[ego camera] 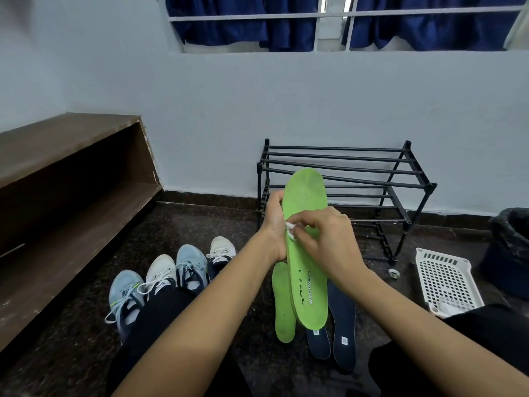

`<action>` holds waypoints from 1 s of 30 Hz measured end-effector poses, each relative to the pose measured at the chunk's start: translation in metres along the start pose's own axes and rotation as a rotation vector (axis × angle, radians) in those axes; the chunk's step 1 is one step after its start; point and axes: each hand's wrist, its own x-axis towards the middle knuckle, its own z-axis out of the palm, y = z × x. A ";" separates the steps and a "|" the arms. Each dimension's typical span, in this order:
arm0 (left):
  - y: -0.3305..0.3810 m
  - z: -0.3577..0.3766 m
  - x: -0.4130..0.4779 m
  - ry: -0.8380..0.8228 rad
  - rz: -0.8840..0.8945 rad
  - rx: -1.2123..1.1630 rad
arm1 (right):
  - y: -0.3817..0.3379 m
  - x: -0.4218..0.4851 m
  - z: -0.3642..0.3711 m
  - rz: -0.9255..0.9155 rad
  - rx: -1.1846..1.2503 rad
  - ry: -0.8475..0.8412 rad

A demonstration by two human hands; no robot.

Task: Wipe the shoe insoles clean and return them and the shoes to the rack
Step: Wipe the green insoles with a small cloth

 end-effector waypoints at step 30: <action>0.000 -0.002 -0.006 0.020 0.058 0.029 | 0.009 0.008 0.002 0.027 -0.117 -0.099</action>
